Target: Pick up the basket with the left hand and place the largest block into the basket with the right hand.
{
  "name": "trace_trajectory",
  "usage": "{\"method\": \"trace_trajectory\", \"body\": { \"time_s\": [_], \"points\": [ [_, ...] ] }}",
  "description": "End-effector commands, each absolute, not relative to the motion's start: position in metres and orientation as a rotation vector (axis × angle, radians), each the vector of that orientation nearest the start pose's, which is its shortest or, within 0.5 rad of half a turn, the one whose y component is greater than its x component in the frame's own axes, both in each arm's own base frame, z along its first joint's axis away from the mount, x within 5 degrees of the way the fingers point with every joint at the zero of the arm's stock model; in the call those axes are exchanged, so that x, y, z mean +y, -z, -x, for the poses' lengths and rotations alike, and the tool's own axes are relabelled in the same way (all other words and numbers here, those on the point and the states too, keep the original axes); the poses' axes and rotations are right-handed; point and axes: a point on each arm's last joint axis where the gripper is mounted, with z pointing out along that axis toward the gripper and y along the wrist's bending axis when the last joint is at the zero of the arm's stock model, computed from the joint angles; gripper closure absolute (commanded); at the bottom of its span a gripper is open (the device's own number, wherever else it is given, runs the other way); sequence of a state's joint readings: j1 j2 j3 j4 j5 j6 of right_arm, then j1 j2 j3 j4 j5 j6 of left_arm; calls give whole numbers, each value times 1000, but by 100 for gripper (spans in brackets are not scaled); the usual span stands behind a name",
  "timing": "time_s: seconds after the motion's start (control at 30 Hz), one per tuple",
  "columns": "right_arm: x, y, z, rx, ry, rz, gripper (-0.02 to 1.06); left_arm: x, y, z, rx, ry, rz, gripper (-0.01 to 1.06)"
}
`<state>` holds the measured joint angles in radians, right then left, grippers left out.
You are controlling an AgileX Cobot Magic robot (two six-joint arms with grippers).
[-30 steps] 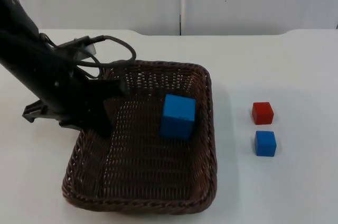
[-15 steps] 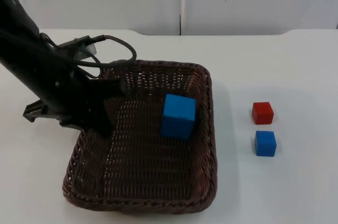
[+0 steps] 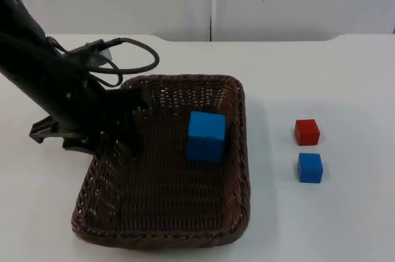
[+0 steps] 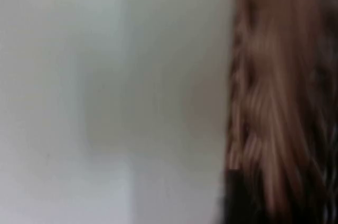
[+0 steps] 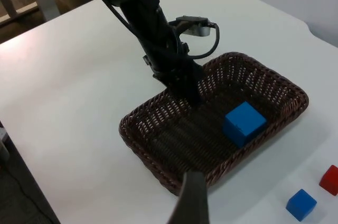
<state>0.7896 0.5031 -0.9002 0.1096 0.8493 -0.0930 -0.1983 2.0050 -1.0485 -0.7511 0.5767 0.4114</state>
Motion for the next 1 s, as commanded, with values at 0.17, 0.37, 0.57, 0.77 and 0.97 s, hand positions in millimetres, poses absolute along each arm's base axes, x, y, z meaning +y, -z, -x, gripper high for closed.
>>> {"method": "trace_trajectory", "body": {
  "time_s": [0.17,0.37,0.57,0.77,0.97],
  "points": [
    [52,-398,-41,1775,-585,827,38,-104,-111,-344,2879,659,52,5],
    [52,-402,-42,1739,-591,807,38,-103,-144,-343,2787,651,-6,0],
    [52,-402,-44,1724,-565,807,38,-103,-180,-337,2699,674,-42,0],
    [50,-403,-46,1705,-525,805,38,-101,-228,-321,2596,680,-173,0],
    [50,-403,-46,1705,-525,805,38,-101,-257,-301,2533,707,-268,0]
  ]
}}
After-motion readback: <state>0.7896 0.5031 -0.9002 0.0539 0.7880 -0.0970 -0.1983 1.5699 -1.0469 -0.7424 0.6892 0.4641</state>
